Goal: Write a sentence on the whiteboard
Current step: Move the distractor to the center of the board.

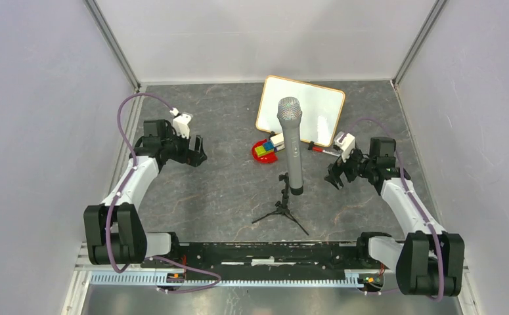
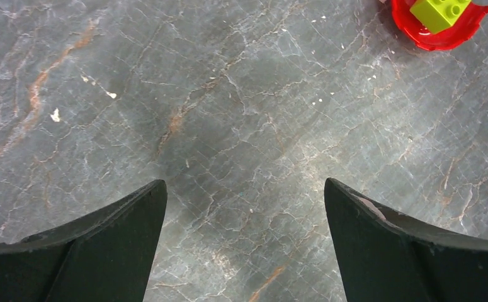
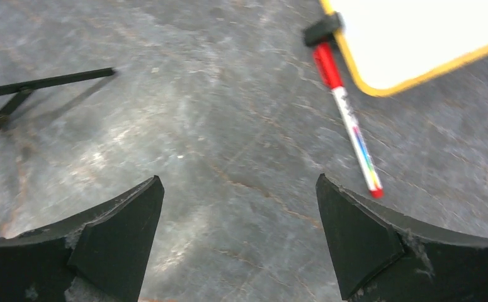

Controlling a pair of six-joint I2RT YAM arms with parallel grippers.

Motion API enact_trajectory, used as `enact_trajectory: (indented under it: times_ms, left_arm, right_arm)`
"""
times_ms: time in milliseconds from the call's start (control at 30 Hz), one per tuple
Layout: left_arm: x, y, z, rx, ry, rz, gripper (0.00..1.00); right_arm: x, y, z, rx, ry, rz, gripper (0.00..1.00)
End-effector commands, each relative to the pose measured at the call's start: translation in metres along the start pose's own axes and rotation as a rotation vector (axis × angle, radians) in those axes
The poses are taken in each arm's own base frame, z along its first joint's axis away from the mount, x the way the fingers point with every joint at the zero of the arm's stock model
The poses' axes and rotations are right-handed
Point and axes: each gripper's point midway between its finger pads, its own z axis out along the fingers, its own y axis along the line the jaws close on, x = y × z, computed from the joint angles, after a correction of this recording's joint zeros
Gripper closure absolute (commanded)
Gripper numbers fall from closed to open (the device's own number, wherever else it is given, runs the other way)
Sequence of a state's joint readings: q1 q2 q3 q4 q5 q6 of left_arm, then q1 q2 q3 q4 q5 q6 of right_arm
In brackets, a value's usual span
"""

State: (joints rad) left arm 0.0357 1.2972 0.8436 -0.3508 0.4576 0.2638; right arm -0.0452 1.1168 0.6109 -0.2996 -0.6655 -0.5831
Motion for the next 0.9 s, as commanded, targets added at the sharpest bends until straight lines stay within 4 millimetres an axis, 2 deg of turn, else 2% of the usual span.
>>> enact_trajectory:
  times_ms: [0, 100, 200, 300, 467, 633, 867]
  left_arm:
    - [-0.010, -0.010, -0.005, 0.035, -0.031, 0.051, 0.00]
    - [-0.015, -0.010, -0.005, 0.037, -0.042, 0.025, 0.00]
    - [-0.020, -0.009, -0.003, 0.031, -0.064, -0.004, 0.00]
    - [-0.025, -0.009, 0.000, 0.038, -0.074, -0.020, 0.00]
    - [-0.031, -0.006, 0.002, 0.026, -0.076, -0.041, 0.00]
    - [-0.034, -0.006, 0.003, 0.027, -0.092, -0.054, 0.00]
    - [-0.036, -0.004, 0.006, 0.021, -0.098, -0.081, 0.00]
  right_arm:
    - [-0.005, 0.049, -0.008, -0.186, -0.027, -0.096, 0.03]
    - [-0.004, 0.082, -0.010, -0.270, -0.044, -0.115, 0.03]
    - [-0.019, 0.091, -0.010, -0.248, -0.090, -0.139, 0.02]
    - [-0.032, 0.110, -0.007, -0.305, -0.116, -0.108, 0.03]
    - [-0.024, 0.153, -0.001, -0.442, -0.065, -0.027, 0.03]
    - [-0.023, 0.168, 0.009, -0.423, -0.090, 0.023, 0.03]
    - [-0.010, 0.179, 0.022, -0.430, -0.060, 0.015, 0.02]
